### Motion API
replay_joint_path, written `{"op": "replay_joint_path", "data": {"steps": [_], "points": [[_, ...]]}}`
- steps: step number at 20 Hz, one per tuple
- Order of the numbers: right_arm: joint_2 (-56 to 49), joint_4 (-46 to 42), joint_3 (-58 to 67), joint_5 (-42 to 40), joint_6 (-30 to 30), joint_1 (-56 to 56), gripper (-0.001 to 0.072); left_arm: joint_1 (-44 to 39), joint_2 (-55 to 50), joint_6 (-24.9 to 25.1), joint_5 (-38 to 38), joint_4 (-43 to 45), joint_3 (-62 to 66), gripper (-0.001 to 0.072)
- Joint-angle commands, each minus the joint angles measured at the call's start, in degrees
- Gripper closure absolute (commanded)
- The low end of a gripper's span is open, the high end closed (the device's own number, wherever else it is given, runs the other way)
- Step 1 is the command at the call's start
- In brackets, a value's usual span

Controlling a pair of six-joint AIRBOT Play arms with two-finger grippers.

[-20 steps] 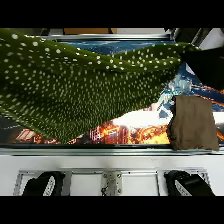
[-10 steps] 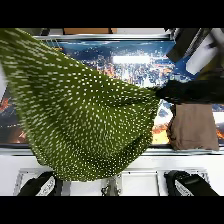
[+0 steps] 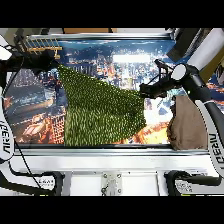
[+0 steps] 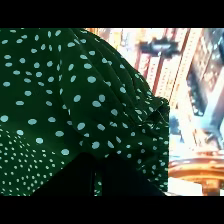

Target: Fold the clothes and pants, and hang the long-sleeved shirts on hangers.

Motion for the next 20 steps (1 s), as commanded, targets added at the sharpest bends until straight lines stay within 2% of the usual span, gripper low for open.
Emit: {"op": "replay_joint_path", "data": {"steps": [1,4,9,14,20], "points": [[-1.0,-0.7,0.5,-3.6,-0.7,-2.3,0.0703,0.1,-0.3,1.7,-0.5,-0.2,0.0,0.0706],[2.3,-5.0,0.0,1.2,-2.3,-2.3,0.0703,-0.2,6.6,1.7,-1.4,4.3,-4.5,0.0706],[10.8,-6.4,-10.6,4.8,-3.4,-0.9,0.0703,-0.1,24.0,3.0,1.4,10.3,-31.3,0.0706],[15.5,-6.1,-25.9,1.4,-3.4,3.8,0.0703,-0.1,33.7,4.0,9.8,11.2,-56.3,0.0705],[15.5,-6.0,-33.8,-0.9,-3.1,9.7,0.0703,-0.1,38.8,4.1,16.1,11.4,-70.9,0.0705]]}}
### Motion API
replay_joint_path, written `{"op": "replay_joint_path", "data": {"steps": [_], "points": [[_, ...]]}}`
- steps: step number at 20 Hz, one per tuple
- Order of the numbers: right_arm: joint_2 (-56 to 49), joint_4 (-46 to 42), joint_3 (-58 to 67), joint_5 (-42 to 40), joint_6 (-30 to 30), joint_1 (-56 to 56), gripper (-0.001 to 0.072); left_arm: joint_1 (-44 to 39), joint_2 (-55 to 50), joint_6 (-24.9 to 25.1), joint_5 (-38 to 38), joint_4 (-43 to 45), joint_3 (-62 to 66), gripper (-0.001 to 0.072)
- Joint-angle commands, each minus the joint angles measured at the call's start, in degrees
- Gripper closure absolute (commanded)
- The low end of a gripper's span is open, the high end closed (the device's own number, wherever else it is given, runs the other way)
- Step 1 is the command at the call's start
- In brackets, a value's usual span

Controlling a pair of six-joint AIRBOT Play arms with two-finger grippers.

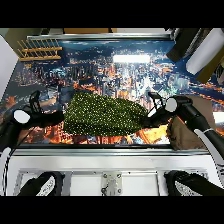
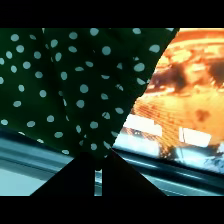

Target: Fold the clothes and pants, and hang the long-sleeved shirts on hangers.

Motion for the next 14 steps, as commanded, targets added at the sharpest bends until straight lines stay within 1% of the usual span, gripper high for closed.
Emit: {"op": "replay_joint_path", "data": {"steps": [1,4,7,8,9,10,11,14], "points": [[0.3,0.2,-4.0,-1.5,0.8,2.4,0.0702,0.0,2.5,0.2,4.2,0.3,-8.0,0.0705],[0.3,0.2,-4.1,-1.6,1.1,2.4,0.0701,0.0,1.3,0.1,3.5,0.2,-9.1,0.0705],[0.3,1.7,-4.0,-1.7,1.1,2.4,0.0697,0.0,-0.9,0.2,1.7,0.3,-7.0,0.0704],[0.3,3.0,-4.0,-1.9,1.0,2.4,0.0666,0.0,-1.4,0.6,0.7,0.3,-5.5,0.0601],[0.4,4.6,-4.0,-2.1,1.0,2.4,0.0442,0.0,-1.4,1.2,-0.2,0.3,-3.6,0.0328],[0.7,6.1,-3.8,-2.1,0.5,2.2,0.0174,0.0,-0.9,1.2,-1.5,0.2,-1.8,0.0249],[1.4,7.3,-3.3,-1.9,-0.8,1.7,0.0106,0.0,0.2,1.2,-2.8,0.2,-0.1,0.0249],[6.4,7.4,-1.2,-0.8,-2.5,-3.3,0.0105,0.0,5.4,0.9,-5.5,-0.4,3.9,0.025]]}}
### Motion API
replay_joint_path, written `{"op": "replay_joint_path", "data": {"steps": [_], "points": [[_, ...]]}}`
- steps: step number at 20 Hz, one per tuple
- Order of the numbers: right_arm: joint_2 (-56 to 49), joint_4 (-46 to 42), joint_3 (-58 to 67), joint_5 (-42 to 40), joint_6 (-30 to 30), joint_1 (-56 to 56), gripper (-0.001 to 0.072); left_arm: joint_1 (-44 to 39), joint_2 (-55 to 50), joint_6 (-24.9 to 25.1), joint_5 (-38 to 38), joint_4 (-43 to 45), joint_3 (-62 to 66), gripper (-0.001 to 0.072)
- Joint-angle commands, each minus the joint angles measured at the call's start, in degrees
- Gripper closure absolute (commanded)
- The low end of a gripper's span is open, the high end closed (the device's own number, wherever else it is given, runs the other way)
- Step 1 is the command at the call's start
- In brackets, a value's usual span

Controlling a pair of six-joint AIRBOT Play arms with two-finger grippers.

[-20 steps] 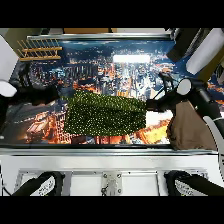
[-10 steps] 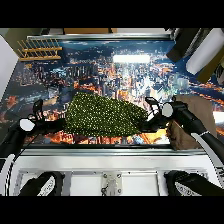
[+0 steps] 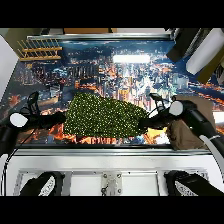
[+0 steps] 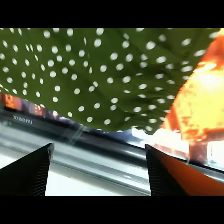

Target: Fold the clothes and pants, and hang the long-sleeved shirts on hangers.

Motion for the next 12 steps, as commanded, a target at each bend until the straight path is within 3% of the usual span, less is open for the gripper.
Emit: {"op": "replay_joint_path", "data": {"steps": [1,2,3,4,7,12], "points": [[6.1,1.3,1.3,0.7,-3.2,-7.9,0.0105,0.0,5.7,-0.2,-3.4,-0.5,3.7,0.0251],[7.7,1.4,1.2,0.9,-4.9,-14.3,0.0105,0.0,8.4,-2.1,-3.5,-0.5,3.6,0.048],[7.5,2.3,0.5,1.7,-7.2,-21.9,0.005,-0.4,11.1,-3.1,-3.1,-0.6,3.4,0.0705],[6.8,4.5,-1.1,1.6,-9.4,-26.4,0.0008,-1.3,12.7,-3.8,-2.4,-0.6,2.8,0.0705],[2.5,18.0,-9.0,-1.3,-18.9,-36.2,0.0008,-7.2,14.7,-6.1,-0.2,-0.6,0.8,0.0705],[-9.5,30.3,-14.9,-8.2,-29.5,-34.2,0.0009,-23.9,8.6,-12.5,6.6,-0.4,1.2,0.0705]]}}
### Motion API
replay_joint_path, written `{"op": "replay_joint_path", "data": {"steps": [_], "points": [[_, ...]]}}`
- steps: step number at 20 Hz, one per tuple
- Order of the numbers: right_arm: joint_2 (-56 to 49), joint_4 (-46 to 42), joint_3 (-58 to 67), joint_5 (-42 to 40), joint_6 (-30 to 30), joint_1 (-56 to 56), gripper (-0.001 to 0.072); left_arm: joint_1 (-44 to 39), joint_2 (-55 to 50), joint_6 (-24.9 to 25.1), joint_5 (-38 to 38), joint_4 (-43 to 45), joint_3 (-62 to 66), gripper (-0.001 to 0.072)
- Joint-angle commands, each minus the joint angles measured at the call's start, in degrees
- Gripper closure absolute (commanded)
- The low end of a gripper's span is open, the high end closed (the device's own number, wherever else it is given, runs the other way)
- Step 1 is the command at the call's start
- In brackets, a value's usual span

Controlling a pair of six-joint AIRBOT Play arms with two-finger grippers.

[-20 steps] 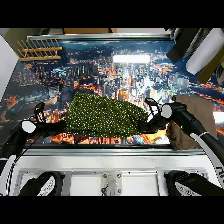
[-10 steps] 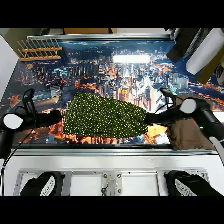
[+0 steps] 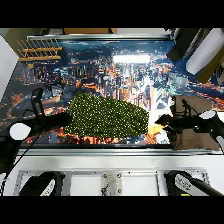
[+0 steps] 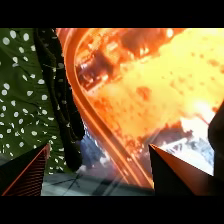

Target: Fold the clothes and pants, and hang the long-sleeved shirts on hangers.

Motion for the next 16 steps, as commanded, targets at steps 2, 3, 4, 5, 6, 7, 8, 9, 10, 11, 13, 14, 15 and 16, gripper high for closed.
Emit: {"op": "replay_joint_path", "data": {"steps": [2,3,4,5,6,7,8,9,10,11,13,14,15,16], "points": [[-8.6,12.0,-1.6,-3.9,-8.5,4.2,0.0009,-10.9,-7.2,-3.3,4.0,0.2,3.7,0.0705],[-9.9,14.1,-1.3,-4.5,-9.2,6.4,0.0009,-11.8,-9.1,-3.3,3.8,0.2,5.4,0.0706],[-10.8,15.5,-0.8,-5.1,-9.5,8.4,0.0009,-12.5,-11.0,-3.3,3.3,0.2,7.2,0.0705],[-11.6,16.3,0.0,-5.7,-9.5,10.5,0.0009,-13.0,-12.4,-3.3,3.0,0.2,8.7,0.0705],[-12.3,17.1,0.8,-6.3,-9.5,12.5,0.001,-13.4,-13.6,-3.3,3.0,0.2,9.9,0.0705],[-13.1,18.4,1.6,-7.1,-9.5,14.5,0.001,-13.7,-14.4,-3.3,3.0,0.2,10.9,0.0705],[-13.9,19.9,2.4,-7.9,-9.5,16.3,0.0012,-13.9,-15.0,-3.3,3.0,0.2,11.6,0.0705],[-14.9,21.6,3.3,-8.6,-9.5,18.2,0.0014,-13.9,-15.2,-3.3,3.0,0.2,12.1,0.0705],[-16.0,22.9,4.3,-9.0,-9.5,19.8,0.0015,-13.9,-15.0,-3.3,3.0,0.2,12.1,0.0705],[-17.6,23.5,5.6,-9.2,-9.5,21.9,0.0043,-13.9,-14.3,-3.3,3.0,0.3,12.1,0.0705],[-19.3,23.5,7.8,-9.2,-12.6,24.6,0.0645,-13.9,-12.0,-3.3,3.0,0.7,12.0,0.0706],[-19.3,23.5,8.5,-9.2,-13.4,24.8,0.0701,-13.9,-11.4,-3.3,3.0,0.7,12.1,0.0705],[-19.0,23.2,9.5,-9.2,-13.4,24.8,0.0702,-13.9,-11.1,-3.3,3.0,0.7,12.1,0.0705],[-18.2,22.3,11.1,-9.2,-13.0,24.3,0.0702,-13.9,-11.0,-3.3,3.0,0.7,12.1,0.0705]]}}
